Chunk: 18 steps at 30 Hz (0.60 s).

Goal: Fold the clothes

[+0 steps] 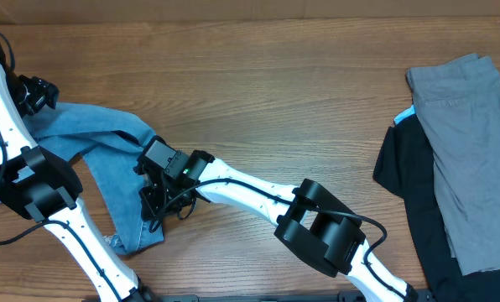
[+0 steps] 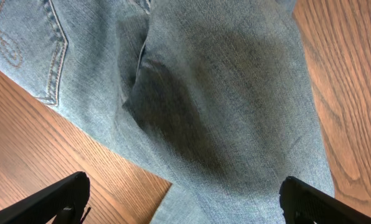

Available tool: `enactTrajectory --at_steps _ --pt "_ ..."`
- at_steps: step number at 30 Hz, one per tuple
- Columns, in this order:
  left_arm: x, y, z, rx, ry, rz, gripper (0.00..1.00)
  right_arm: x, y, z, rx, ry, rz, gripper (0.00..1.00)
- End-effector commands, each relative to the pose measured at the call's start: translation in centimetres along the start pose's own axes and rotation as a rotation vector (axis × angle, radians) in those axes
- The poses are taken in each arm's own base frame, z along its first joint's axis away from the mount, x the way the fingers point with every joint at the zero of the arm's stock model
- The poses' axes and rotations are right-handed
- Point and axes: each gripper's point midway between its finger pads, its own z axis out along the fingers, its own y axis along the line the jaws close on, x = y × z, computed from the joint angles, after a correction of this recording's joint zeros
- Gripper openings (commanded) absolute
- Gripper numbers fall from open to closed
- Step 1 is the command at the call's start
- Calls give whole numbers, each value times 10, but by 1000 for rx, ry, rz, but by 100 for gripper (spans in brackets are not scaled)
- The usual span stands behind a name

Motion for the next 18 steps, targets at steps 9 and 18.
enactTrajectory --at_steps 9,18 --pt "4 -8 -2 26 11 25 100 -3 -12 4 57 -22 35 4" --pt "4 -8 -2 26 11 25 100 -39 -92 -48 133 -83 250 4"
